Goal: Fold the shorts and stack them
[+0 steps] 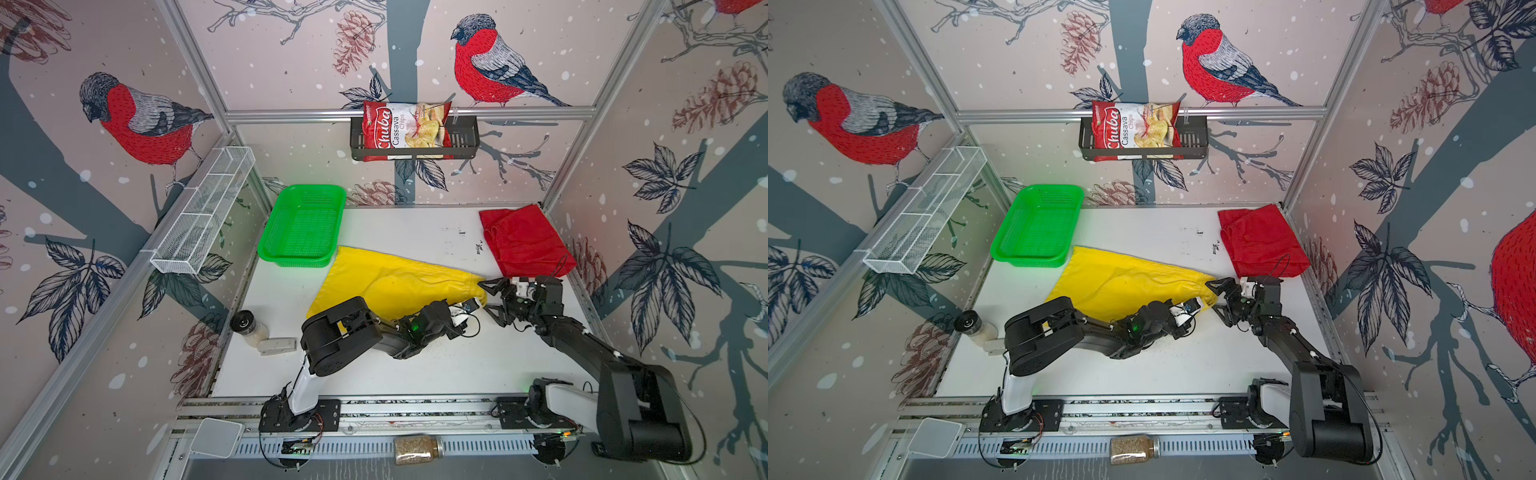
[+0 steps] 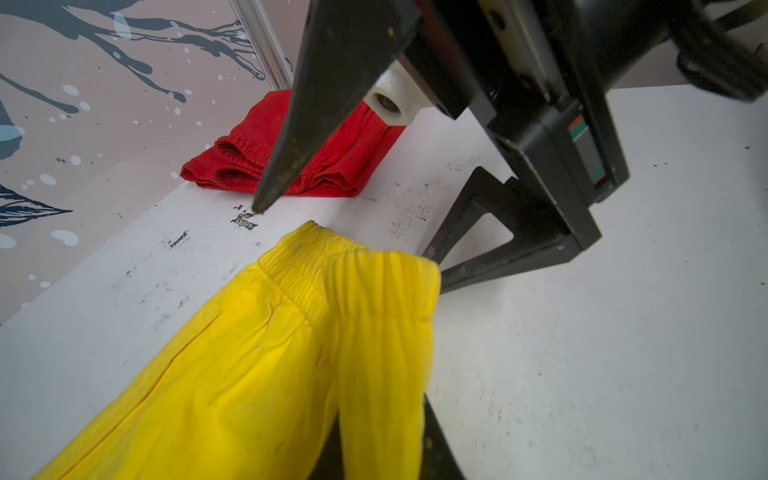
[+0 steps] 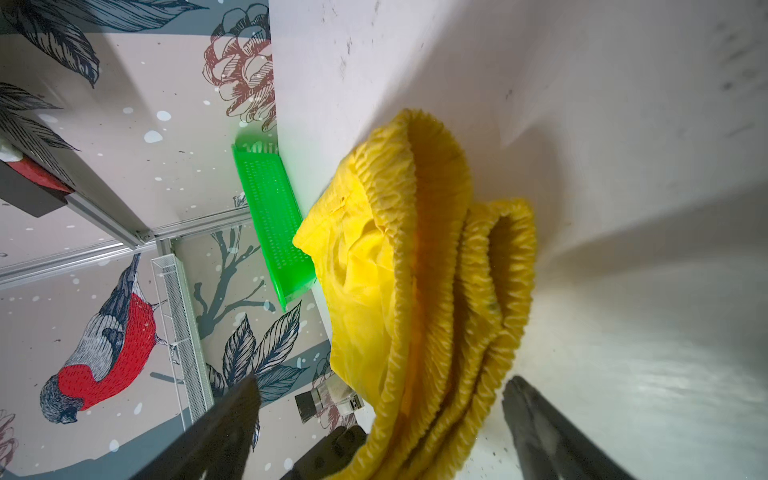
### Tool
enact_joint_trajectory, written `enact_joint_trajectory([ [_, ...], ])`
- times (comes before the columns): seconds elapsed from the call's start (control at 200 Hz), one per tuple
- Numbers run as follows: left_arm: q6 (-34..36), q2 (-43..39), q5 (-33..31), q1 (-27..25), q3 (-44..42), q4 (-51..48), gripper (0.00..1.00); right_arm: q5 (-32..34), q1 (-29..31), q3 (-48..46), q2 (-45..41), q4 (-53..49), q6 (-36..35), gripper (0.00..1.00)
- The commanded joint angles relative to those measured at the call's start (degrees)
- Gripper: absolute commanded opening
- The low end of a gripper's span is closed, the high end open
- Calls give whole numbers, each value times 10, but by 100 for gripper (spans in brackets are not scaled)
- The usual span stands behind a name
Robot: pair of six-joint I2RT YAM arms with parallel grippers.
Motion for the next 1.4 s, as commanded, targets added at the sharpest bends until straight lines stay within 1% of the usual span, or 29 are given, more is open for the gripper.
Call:
enact_joint_trajectory([
  [0.0,27,3,-6,-4,0,36,11,-12,11,-2,12,58,37,93],
  [0.135,40,5,-6,-11,-2,37,12,-15,23,2,43,87,47,93],
  [0.265,41,4,-9,-15,-4,41,18,-14,30,1,80,104,43,91],
  [0.42,27,4,-44,-17,-4,48,18,-26,33,-3,88,99,40,91],
  [0.52,29,4,-31,-17,-4,48,18,-21,33,-9,87,95,34,92],
  [0.595,29,3,-24,-17,-4,48,18,-23,34,-9,99,111,38,91],
  [0.645,29,2,-22,-17,-4,49,20,-25,34,-12,109,137,45,86],
  [0.68,28,0,-21,-17,-3,49,23,-25,33,-17,117,155,53,81],
  [0.765,27,-6,-21,-17,-2,44,35,-35,28,-17,137,173,53,62],
  [0.81,24,-11,-24,-17,-4,39,41,-31,27,-11,138,151,30,51],
  [0.885,19,-26,-34,-17,-15,36,51,0,27,14,130,59,-41,39],
  [0.971,11,-47,-46,-18,-33,33,56,48,27,45,115,-47,-135,28],
  [1.066,-1,-72,-55,-17,-56,22,60,84,26,67,100,-123,-205,19],
  [1.131,-18,-92,-65,-17,-72,11,62,103,27,84,91,-165,-243,16],
  [1.231,-51,-124,-89,-12,-91,-24,62,135,26,119,75,-231,-293,13],
  [1.391,-145,-177,-114,16,-97,-147,60,186,26,186,42,-329,-372,12],
])
